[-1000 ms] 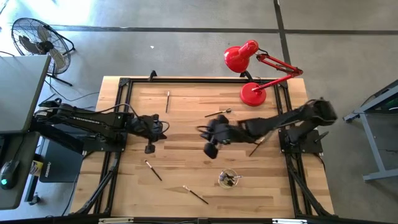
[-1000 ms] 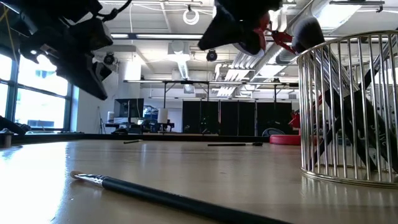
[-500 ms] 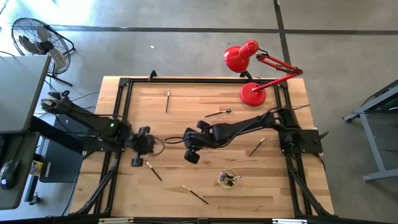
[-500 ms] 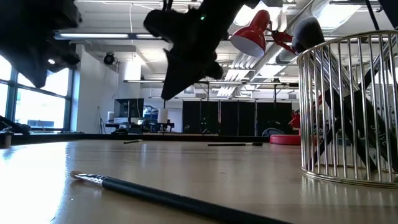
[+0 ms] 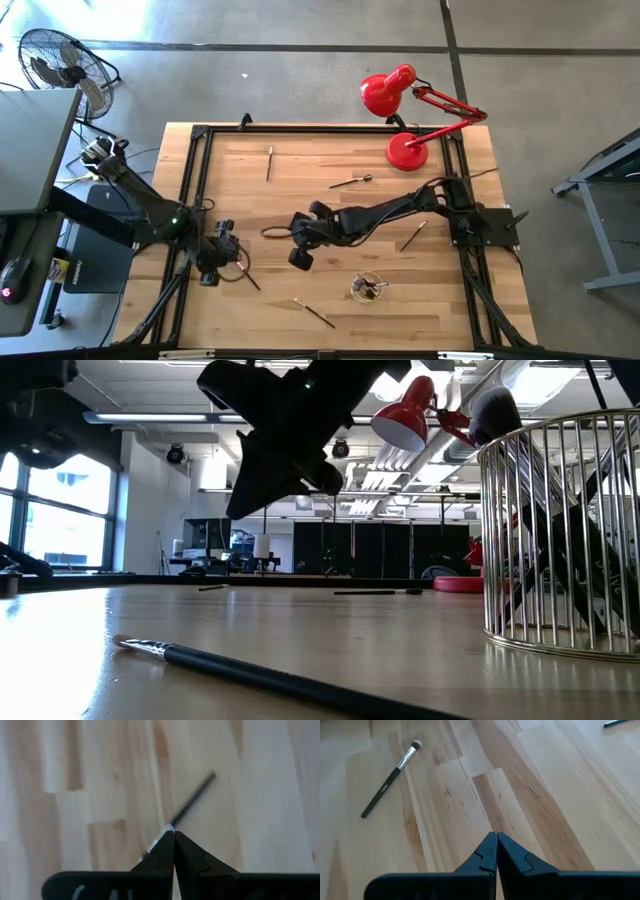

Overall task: Pick & Place Makeup Brushes
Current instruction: Put the eyeshadow brush into the gold makeup holder

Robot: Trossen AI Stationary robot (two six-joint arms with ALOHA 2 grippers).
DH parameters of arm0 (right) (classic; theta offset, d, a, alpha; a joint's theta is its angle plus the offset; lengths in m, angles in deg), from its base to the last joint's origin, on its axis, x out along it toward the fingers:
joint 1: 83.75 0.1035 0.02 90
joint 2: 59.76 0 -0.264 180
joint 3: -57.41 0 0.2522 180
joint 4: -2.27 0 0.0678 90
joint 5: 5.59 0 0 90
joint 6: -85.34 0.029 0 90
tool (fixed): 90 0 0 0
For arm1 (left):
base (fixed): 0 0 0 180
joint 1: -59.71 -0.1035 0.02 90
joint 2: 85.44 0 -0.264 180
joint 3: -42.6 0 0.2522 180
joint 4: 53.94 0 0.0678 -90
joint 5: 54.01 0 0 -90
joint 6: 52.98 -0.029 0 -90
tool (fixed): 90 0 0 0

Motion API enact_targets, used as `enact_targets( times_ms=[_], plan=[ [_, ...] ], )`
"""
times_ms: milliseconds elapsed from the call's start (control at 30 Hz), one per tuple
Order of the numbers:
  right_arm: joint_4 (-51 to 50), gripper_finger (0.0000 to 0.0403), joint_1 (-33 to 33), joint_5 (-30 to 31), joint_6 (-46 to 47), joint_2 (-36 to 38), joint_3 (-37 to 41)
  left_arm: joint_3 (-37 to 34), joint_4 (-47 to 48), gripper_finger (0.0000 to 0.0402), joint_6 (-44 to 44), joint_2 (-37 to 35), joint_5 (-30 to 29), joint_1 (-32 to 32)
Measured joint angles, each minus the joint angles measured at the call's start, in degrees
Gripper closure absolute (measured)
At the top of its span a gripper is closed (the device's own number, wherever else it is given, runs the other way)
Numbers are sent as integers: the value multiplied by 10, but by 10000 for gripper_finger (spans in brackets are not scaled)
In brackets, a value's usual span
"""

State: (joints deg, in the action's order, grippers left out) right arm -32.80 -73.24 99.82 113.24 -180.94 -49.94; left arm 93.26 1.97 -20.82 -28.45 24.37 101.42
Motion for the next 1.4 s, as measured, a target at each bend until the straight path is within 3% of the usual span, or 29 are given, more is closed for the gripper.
enact_targets(
  times_ms=[200, 500, 900, 1167, 1400],
  plan=[
    [50, 403, 16, 21, 5, 0, 34, 0, 5, 401, -21, 64, 7, 26],
    [110, 403, 15, -7, 21, 0, 73, 0, 20, 382, -24, 134, -3, 25],
    [119, 403, 14, -10, 11, 0, 73, -2, 17, 288, -26, 138, -15, 25],
    [124, 403, 14, -21, 1, 0, 73, -41, 2, 282, -25, 138, -11, 25],
    [124, 403, 14, -20, 1, 0, 73, -67, -81, 282, -54, 138, -10, 25]
  ],
)
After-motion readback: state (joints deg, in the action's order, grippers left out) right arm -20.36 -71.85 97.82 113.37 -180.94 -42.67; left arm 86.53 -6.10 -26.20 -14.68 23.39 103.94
